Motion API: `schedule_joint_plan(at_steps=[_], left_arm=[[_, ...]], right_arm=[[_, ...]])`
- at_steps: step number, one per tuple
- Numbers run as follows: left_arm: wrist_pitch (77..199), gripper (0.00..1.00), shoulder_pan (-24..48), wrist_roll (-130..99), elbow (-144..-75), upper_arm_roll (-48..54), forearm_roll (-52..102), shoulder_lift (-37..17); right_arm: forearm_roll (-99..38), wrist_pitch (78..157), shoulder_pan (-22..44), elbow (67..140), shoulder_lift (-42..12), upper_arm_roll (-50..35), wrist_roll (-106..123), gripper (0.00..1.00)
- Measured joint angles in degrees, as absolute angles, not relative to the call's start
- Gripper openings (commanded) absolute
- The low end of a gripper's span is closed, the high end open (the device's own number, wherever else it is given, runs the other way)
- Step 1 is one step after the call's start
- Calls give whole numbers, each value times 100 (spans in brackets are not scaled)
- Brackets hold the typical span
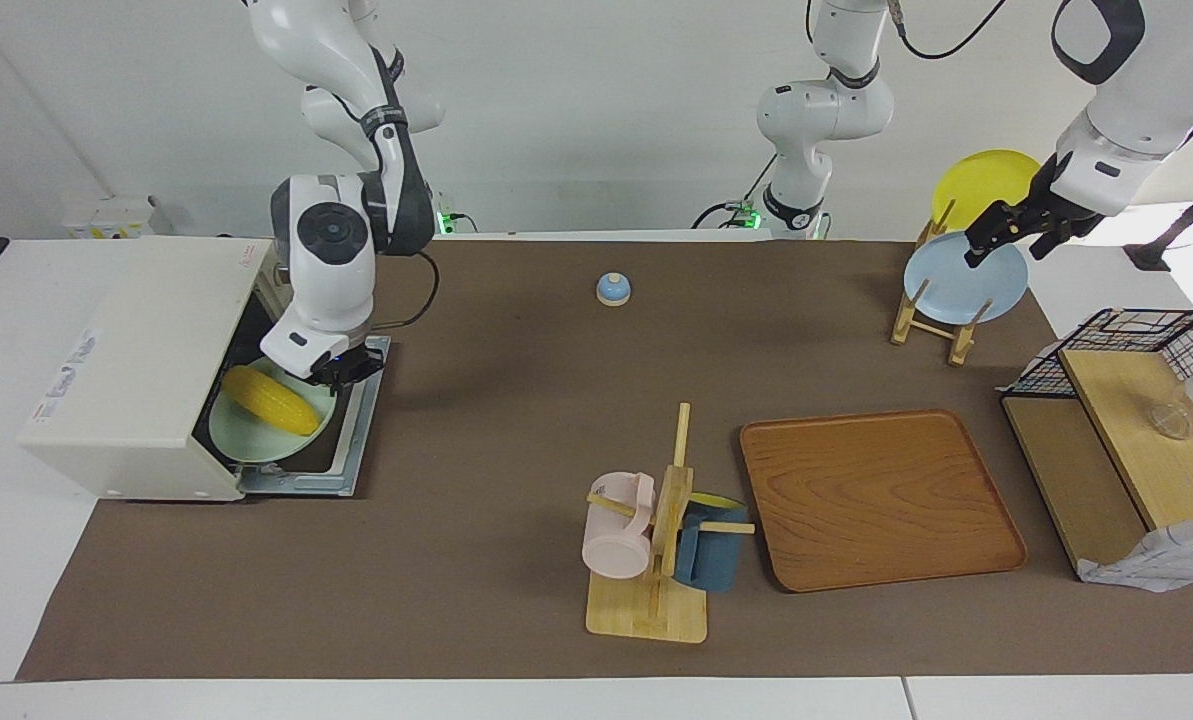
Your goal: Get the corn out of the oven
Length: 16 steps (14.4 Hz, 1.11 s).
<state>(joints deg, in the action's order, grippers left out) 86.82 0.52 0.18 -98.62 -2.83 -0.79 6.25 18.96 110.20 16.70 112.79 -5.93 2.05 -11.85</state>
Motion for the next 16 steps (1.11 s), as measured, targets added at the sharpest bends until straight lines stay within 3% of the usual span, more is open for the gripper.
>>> schedule_joint_plan(at_steps=[3, 5, 8, 10, 11, 14, 16], left_arm=[[8684, 100, 20, 18, -9864, -302, -79, 625], [8687, 100, 17, 13, -9872, -306, -79, 625], [8787, 100, -64, 7, -9937, -311, -81, 630], [8881, 100, -108, 7, -10037, -312, -81, 656], [8923, 100, -111, 7, -10091, -311, -81, 679], [8969, 100, -111, 7, -10181, -310, -81, 731], [8997, 100, -111, -90, -10232, -306, -81, 762]], right_arm=[[1242, 9982, 2949, 10147, -997, 143, -2910, 0], [710, 9458, 3670, 9005, -1710, 108, -3976, 0], [123, 9552, 4230, 7633, -2939, 53, -4739, 0], [54, 10036, 4313, 7279, -3489, -70, -4993, 0], [48, 10209, 4314, 7201, -3674, -136, -5064, 5], [-131, 10777, 4311, 7121, -3937, -209, -5144, 38], [-378, 11003, 4303, 7059, -3937, -208, -5152, 45]])
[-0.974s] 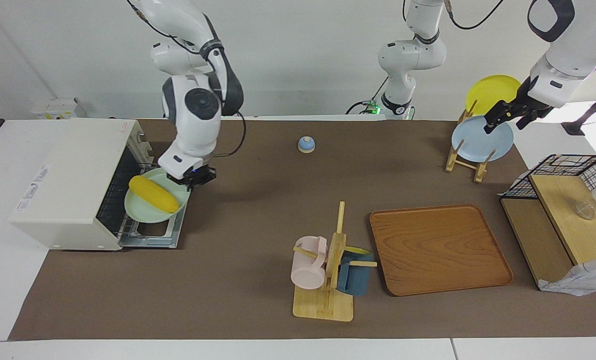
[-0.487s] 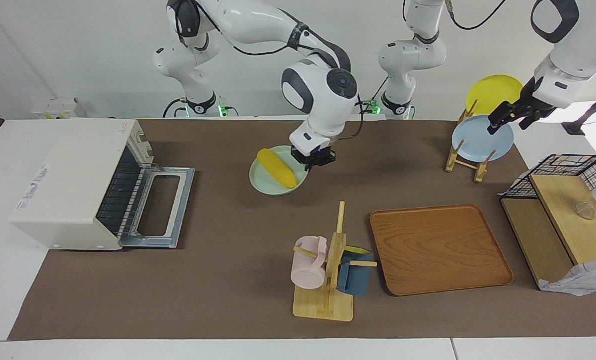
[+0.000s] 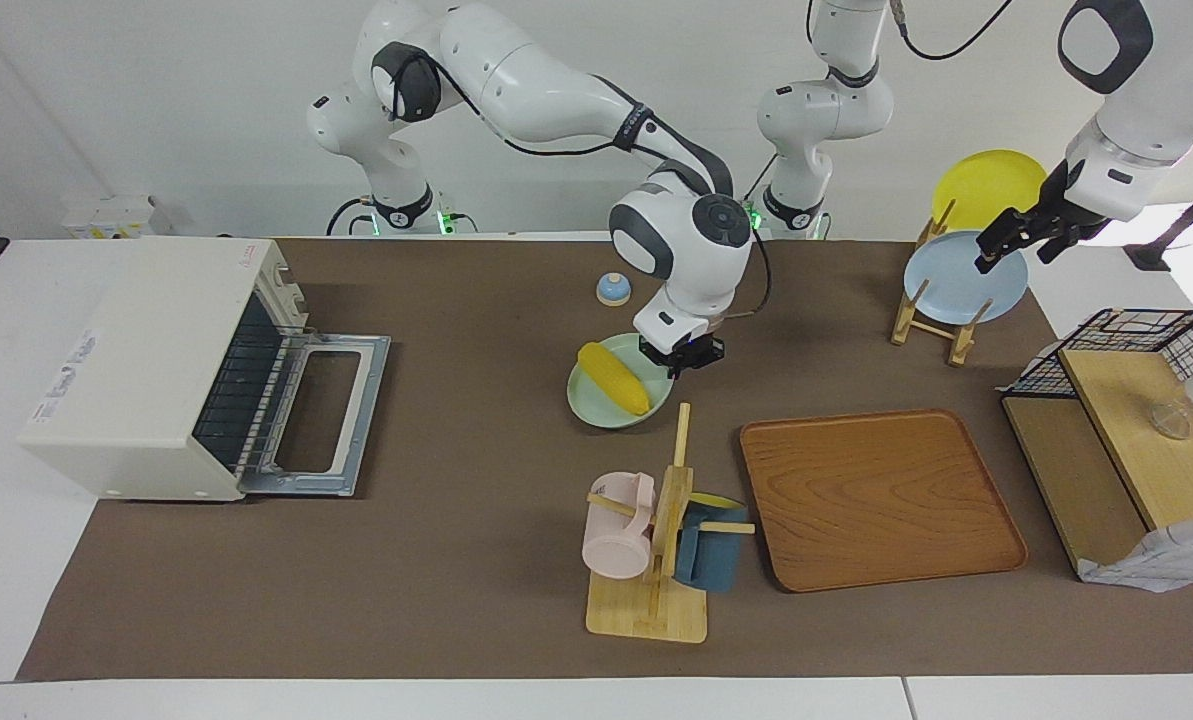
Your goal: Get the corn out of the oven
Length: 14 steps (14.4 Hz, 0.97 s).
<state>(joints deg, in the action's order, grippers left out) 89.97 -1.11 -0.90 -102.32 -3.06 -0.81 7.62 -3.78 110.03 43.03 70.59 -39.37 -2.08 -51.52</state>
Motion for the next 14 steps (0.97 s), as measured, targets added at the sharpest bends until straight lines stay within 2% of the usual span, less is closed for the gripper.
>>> schedule_joint_plan(at_steps=[1, 2, 4, 6, 7, 10, 12, 14], left_arm=[[9107, 100, -108, -268, -10339, -290, -81, 805], [9367, 100, -89, -571, -10554, -253, -79, 874], [10053, 100, 201, -1517, -11189, -180, -73, 1015], [10699, 100, 952, -2829, -11808, -127, -70, 1042], [11039, 100, 1454, -3562, -12062, -98, -71, 1003], [12126, 100, 2925, -5892, -12302, -40, -72, 440], [12695, 100, 3740, -7396, -12154, -26, -75, -245], [13083, 100, 4281, -8225, -11864, -23, -77, -901]], right_arm=[[-422, 11081, 4301, 6986, -3930, -208, -5180, 47], [-425, 11097, 4281, 6862, -3904, -197, -5217, 44], [-373, 10825, 4114, 6703, -3647, -117, -5061, 33], [-341, 10324, 3582, 7021, -3067, -70, -4219, 11], [-293, 10180, 3221, 7455, -2677, -60, -3778, 0], [300, 10446, 2397, 9177, -1836, -55, -2937, 0], [608, 11203, 2024, 10328, -1554, -56, -2532, 0], [972, 11598, 1609, 11024, -1445, -52, -2152, 0]])
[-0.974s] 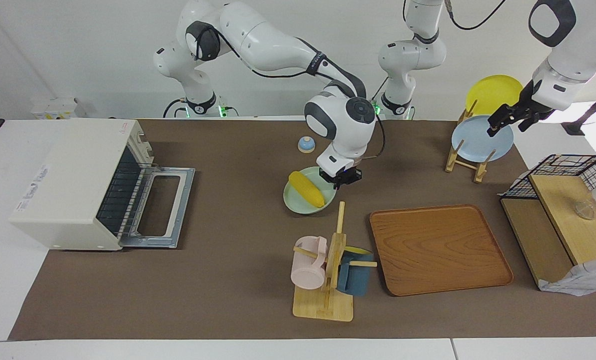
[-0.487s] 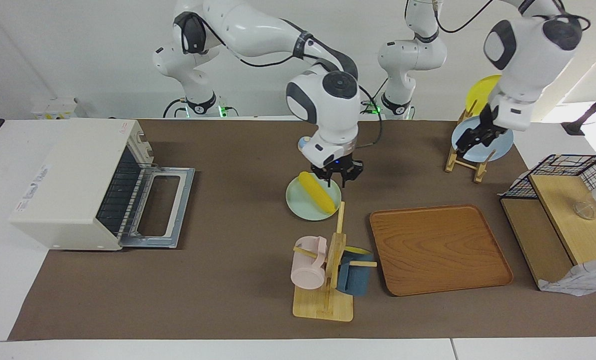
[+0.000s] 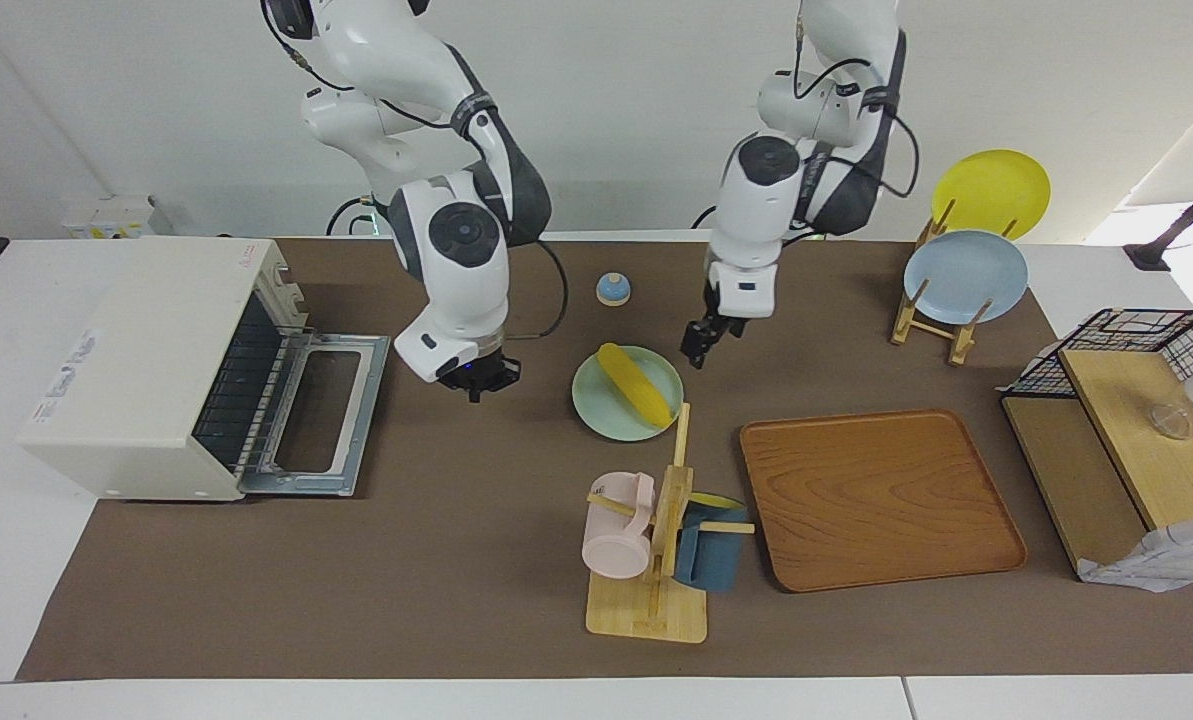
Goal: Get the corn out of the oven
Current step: 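Lift the corn with the left gripper while the right gripper withdraws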
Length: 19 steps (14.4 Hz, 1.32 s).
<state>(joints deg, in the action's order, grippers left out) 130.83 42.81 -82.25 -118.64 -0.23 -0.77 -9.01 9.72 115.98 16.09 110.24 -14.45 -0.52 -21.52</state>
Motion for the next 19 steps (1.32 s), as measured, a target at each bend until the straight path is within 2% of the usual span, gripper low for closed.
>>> schedule_joint_plan(at_steps=[1, 2, 3, 4, 7, 11, 15, 17, 19], left_arm=[[13184, 100, 4428, -8384, -11684, -27, -75, -1182], [13209, 91, 4506, -8446, -11485, -31, -75, -1436], [13219, 27, 4554, -8463, -11297, -37, -75, -1666], [13222, 2, 4578, -8445, -11162, -39, -83, -1838], [12916, 0, 4627, -7809, -10983, -49, -184, -1999], [12519, 0, 4435, -7093, -10706, -274, -230, -1866], [12411, 1, 2885, -4392, -10661, -389, -262, -1533], [12636, 1, 2016, -2846, -10665, -398, -218, -1591], [12777, 5, 1522, -1770, -10666, -395, -174, -1736]], right_arm=[[1188, 11625, 1458, 11186, -1429, -53, -2072, 0], [1317, 11625, 1375, 11280, -1423, -53, -2056, 0], [1400, 11625, 1324, 11356, -1423, -57, -2055, 0], [1480, 11626, 1265, 11415, -1425, -58, -2055, 0], [1529, 11759, 1100, 11541, -1481, -60, -2048, 0], [1776, 12113, 967, 11754, -1595, -62, -2043, 0], [2346, 11854, 976, 11674, -1594, -215, -1973, 0], [2384, 11148, 985, 11267, -1568, -275, -1492, 0], [2370, 10259, 906, 10687, -1406, -279, -817, 0]])
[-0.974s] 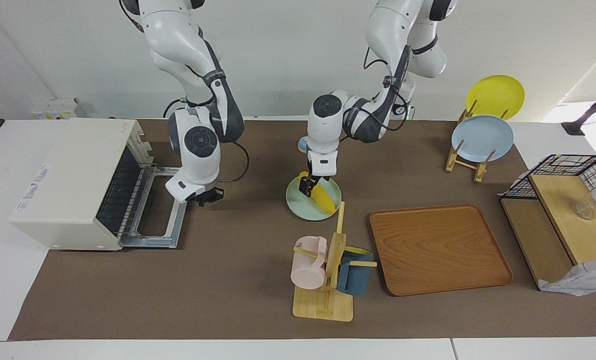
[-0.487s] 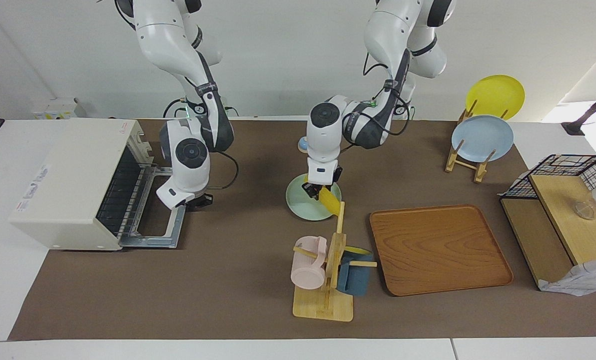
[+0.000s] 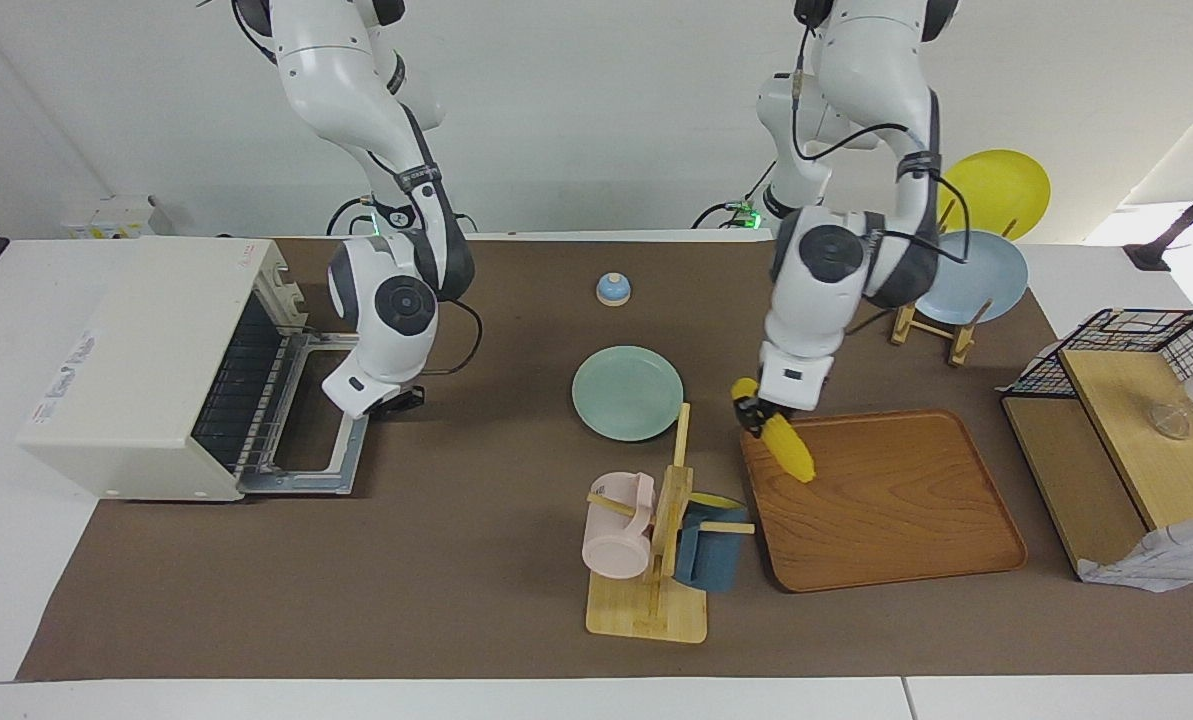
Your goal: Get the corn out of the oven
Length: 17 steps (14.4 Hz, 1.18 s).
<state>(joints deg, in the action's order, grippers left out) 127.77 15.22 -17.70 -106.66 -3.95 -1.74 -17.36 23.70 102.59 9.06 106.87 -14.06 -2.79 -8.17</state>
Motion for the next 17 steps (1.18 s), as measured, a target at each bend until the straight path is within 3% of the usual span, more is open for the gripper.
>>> schedule_joint_plan(at_steps=[1, 2, 3, 4, 6, 10, 17], left_arm=[[12823, 12, 1432, -1527, -10666, -391, -169, -1806], [12887, 45, 1405, -1423, -10666, -383, -169, -1870], [12971, 99, 1406, -1390, -10666, -360, -169, -1920], [13033, 100, 1412, -1385, -10666, -325, -169, -1955], [13064, 100, 1436, -1386, -10666, -295, -169, -1977], [12497, 100, 1388, -1387, -10537, -326, -168, -1763], [8915, 100, 823, -1065, -9498, -516, -168, 72]], right_arm=[[2396, 9990, 750, 10464, -1251, -256, -392, 2], [2409, 9865, 497, 10305, -1078, -224, 58, 15], [2375, 9853, 184, 10182, -923, -175, 439, 44], [2134, 9825, -124, 10044, -804, -121, 704, 98], [1127, 9489, -446, 9606, -675, -56, 911, 100], [83, 8741, -370, 8668, -396, -153, 902, 100], [-164, 7869, -438, 8321, -191, -83, 893, 100]])
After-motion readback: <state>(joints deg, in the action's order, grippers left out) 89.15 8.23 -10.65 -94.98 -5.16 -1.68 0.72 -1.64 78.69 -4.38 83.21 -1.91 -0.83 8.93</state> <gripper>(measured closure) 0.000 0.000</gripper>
